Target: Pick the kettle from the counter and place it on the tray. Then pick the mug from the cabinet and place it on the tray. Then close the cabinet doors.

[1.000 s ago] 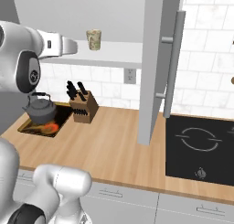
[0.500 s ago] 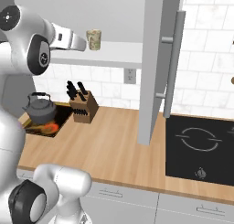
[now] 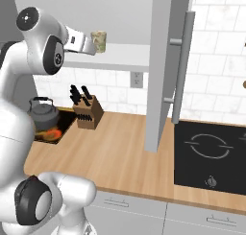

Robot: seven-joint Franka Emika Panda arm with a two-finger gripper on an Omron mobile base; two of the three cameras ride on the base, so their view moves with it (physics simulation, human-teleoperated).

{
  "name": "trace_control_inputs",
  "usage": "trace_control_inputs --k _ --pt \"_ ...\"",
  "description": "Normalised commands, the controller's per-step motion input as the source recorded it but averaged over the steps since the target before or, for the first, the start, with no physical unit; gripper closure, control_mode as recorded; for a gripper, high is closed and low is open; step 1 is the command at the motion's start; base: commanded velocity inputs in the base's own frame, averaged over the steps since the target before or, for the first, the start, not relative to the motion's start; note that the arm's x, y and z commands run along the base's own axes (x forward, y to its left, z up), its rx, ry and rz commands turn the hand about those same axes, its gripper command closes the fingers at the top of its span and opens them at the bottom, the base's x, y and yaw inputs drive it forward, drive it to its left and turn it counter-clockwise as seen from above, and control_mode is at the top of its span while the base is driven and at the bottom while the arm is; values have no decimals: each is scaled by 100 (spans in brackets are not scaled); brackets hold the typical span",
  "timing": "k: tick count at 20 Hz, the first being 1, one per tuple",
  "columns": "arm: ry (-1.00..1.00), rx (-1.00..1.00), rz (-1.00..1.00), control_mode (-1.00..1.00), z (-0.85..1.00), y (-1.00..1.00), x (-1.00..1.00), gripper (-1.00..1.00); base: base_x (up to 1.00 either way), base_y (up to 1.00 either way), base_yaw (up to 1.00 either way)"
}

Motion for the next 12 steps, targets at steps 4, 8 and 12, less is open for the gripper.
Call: trace_control_inputs --k 4,8,12 --pt "0 0 0 -100 -4 7 51 -100 0 0 0" --pt "4 0 0 -100 0 0 50 -100 0 0 0" --pt "0 0 0 -100 -1 0 44 -100 0 0 0"
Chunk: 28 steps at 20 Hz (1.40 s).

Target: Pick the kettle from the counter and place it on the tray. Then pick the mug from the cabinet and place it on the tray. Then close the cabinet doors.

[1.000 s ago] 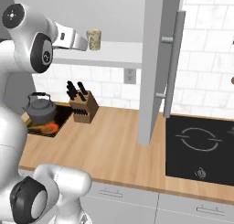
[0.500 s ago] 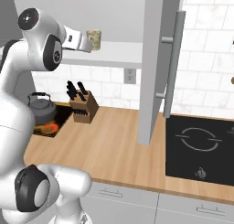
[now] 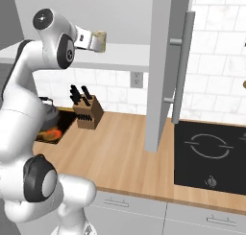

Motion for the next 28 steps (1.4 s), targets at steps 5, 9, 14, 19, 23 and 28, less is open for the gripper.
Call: trace_control_inputs --k 5,9,14,19,23,28 --pt "0 0 0 -100 -5 4 48 -100 0 0 0" --pt "0 0 0 -100 -5 1 44 -100 0 0 0" --pt "0 0 0 -100 -2 0 20 -100 0 0 0" --pt "0 0 0 -100 -4 0 23 -100 0 0 0" --pt "0 1 0 -100 -4 0 23 -100 0 0 0" --pt "0 0 0 -100 -1 0 18 -100 0 0 0"
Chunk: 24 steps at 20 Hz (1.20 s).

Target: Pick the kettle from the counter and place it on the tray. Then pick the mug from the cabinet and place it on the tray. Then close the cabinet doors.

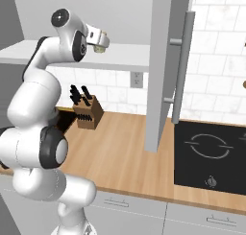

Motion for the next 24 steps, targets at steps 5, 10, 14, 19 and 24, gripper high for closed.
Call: trace_control_inputs --k 5,10,14,19,24 --pt "0 0 0 -100 -1 0 7 -100 0 0 0" --pt "0 0 0 -100 -1 2 8 -100 0 0 0" --pt "0 1 0 -100 -2 2 7 -100 0 0 0" --pt "0 0 0 -100 0 4 0 -100 0 0 0" --pt "0 0 0 -100 -3 3 0 -100 0 0 0"
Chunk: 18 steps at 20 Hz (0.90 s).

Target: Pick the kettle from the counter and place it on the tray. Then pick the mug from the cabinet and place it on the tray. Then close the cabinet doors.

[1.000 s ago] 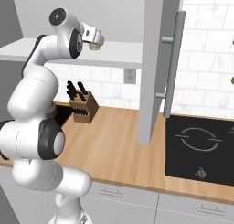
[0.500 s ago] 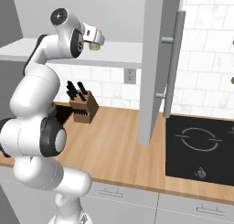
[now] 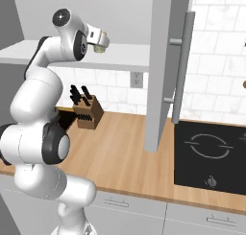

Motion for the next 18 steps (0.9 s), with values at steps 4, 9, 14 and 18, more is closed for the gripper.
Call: trace_control_inputs --k 4,9,14,18 --pt "0 0 0 -100 -9 4 1 -100 0 0 0" --pt "0 0 0 -100 -7 0 5 -100 0 0 0" --pt "0 0 0 -100 -1 0 4 -100 0 0 0" --pt "0 0 0 -100 -3 0 12 -100 0 0 0"
